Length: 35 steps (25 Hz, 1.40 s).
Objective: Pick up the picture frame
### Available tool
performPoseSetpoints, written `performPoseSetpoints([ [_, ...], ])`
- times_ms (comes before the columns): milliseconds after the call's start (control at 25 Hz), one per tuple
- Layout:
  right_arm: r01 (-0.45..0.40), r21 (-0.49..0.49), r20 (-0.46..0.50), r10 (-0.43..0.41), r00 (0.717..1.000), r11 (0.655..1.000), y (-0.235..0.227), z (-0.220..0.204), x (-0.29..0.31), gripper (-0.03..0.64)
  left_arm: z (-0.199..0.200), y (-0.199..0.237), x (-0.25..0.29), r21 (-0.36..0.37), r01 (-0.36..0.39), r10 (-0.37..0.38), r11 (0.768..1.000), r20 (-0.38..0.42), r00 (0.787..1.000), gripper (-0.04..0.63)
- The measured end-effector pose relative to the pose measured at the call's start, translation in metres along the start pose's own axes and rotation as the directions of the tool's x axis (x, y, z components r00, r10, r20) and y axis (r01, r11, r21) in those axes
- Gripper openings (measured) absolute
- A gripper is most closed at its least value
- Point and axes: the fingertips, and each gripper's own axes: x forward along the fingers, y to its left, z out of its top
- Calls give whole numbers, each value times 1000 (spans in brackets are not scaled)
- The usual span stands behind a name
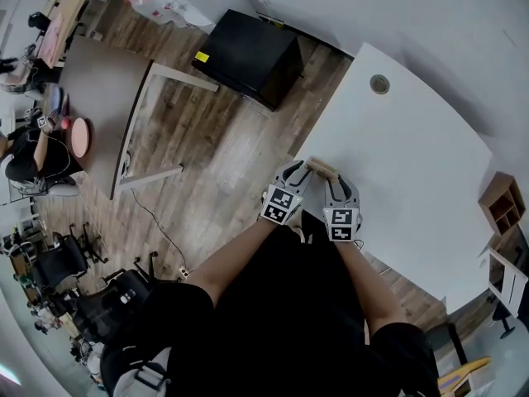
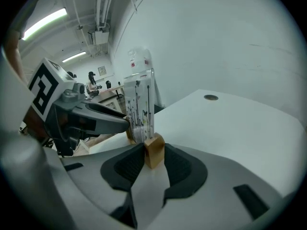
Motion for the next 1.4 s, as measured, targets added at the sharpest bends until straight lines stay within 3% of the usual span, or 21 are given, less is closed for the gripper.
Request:
performPoseSetpoints([
  [120,-10,12,2,10,1000,1000,1,2,1,132,-3,1,2,-42,14,-14,999,1,1000,123],
  [760,-33,-14,8,33,999,999,-2,5,2,110,-15,-1,-1,-17,-39,38,999,-36,999,67],
  [1400,-6,57,133,-2,991,998,2,46,-65,101,38,-36,-54,-13,-57,58,998,79,995,66],
])
